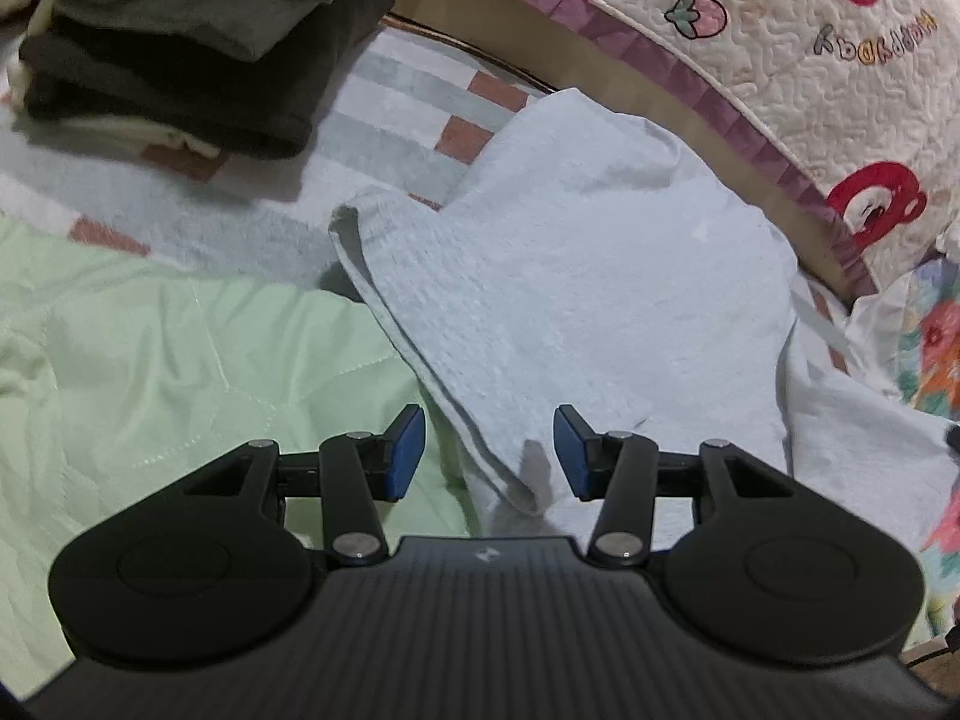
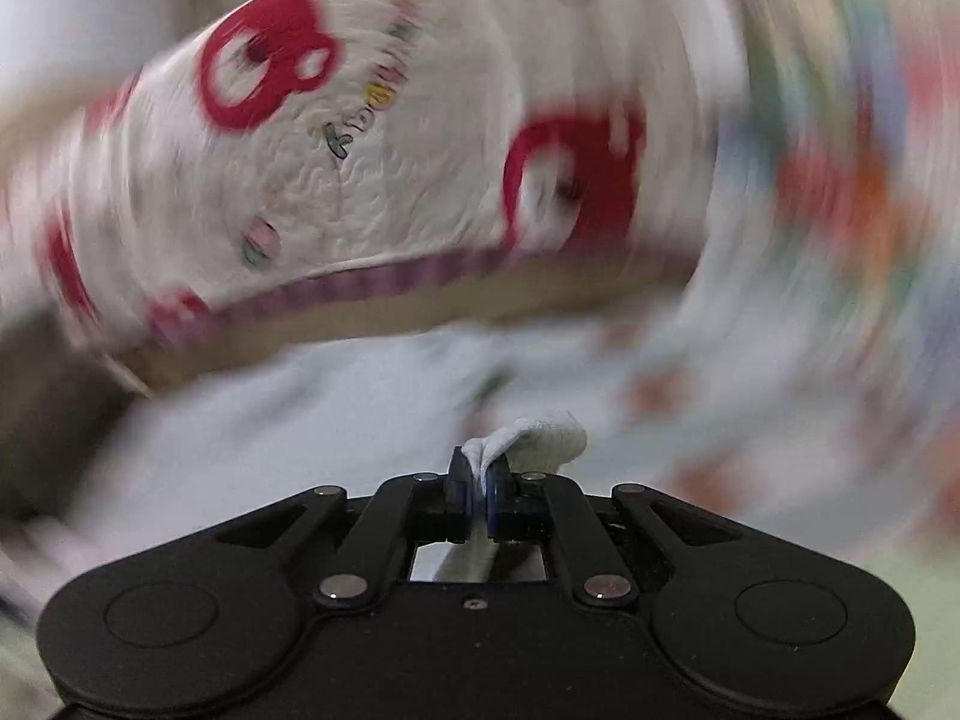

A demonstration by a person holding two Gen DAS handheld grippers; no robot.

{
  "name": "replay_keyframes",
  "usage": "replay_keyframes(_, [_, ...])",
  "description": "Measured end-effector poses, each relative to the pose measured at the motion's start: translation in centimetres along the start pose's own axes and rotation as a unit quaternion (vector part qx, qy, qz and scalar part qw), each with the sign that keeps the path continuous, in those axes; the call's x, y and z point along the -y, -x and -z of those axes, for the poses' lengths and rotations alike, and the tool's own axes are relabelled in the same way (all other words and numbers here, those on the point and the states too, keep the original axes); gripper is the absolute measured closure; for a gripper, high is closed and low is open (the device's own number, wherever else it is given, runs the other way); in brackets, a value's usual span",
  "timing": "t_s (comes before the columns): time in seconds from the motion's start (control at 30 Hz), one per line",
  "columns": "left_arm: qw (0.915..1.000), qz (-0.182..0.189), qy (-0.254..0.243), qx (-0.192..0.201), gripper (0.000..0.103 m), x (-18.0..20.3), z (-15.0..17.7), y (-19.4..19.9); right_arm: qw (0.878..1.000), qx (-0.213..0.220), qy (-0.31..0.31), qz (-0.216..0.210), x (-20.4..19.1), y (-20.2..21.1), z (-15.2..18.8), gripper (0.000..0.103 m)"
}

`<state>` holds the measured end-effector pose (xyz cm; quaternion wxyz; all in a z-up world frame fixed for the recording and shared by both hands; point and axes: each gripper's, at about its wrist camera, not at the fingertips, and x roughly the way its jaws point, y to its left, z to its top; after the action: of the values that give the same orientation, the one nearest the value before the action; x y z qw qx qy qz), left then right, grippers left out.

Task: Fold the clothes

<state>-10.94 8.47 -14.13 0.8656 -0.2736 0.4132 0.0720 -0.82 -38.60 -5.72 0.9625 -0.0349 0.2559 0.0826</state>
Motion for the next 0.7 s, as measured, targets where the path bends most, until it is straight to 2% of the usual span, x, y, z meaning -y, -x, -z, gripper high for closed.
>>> replay_keyframes(0.03, [1.0, -0.001, -0.001, -0.002, 0.057, 0.2, 0.0, -0.2, 0.998, -0.003, 0.051, 0.046, 0.1, 0.2, 0.0, 0.096])
replay_keyframes(0.1, [0.9999, -0.006, -0.006, -0.008, 0.057, 0.5, 0.1, -0.6, 0.991, -0.037, 0.077, 0.102, 2.1, -0.7, 1.0, 0.097])
replay_keyframes(0.13, [0.9999, -0.009, -0.008, -0.01, 0.057, 0.7, 0.1, -0.7, 0.992, -0.064, 0.035, 0.102, 4.1, -1.6, 1.6, 0.098])
replay_keyframes(0.17, [0.9998, -0.011, -0.008, -0.012, 0.057, 0.8, 0.1, -0.7, 0.991, -0.095, -0.033, 0.087, 6.5, -2.6, 2.1, 0.098])
replay_keyframes(0.2, [0.9999, -0.008, -0.006, -0.013, 0.057, 0.8, 0.1, -0.7, 0.984, -0.123, -0.108, 0.065, 9.0, -3.6, 2.8, 0.098])
replay_keyframes(0.27, [0.9998, -0.004, 0.0, -0.017, 0.057, 0.8, 0.0, -0.6, 0.954, -0.167, -0.247, 0.021, 13.0, -5.5, 4.8, 0.098])
replay_keyframes(0.33, [0.9997, -0.001, 0.01, -0.023, 0.057, 0.6, -0.1, -0.6, 0.927, -0.194, -0.321, 0.002, 15.0, -6.7, 6.4, 0.097])
replay_keyframes(0.37, [0.9995, 0.004, 0.016, -0.027, 0.057, 0.4, -0.1, -0.7, 0.919, -0.199, -0.34, -0.002, 15.5, -7.0, 6.9, 0.097])
replay_keyframes(0.47, [0.9986, 0.018, 0.037, -0.034, 0.057, 0.0, -0.2, -1.0, 0.913, -0.203, -0.354, 0.002, 15.7, -7.5, 7.6, 0.097])
replay_keyframes(0.53, [0.9988, 0.016, 0.04, -0.023, 0.057, 0.0, -0.4, -1.1, 0.91, -0.202, -0.361, 0.0, 15.8, -7.2, 8.2, 0.097])
replay_keyframes(0.63, [0.9982, 0.001, 0.058, 0.012, 0.054, -0.1, -0.8, -1.4, 0.906, -0.2, -0.373, -0.007, 16.1, -7.2, 8.7, 0.097])
replay_keyframes(0.7, [0.9976, 0.01, 0.067, 0.009, 0.056, -0.3, -1.1, -2.1, 0.903, -0.199, -0.381, -0.012, 16.4, -7.2, 9.0, 0.097])
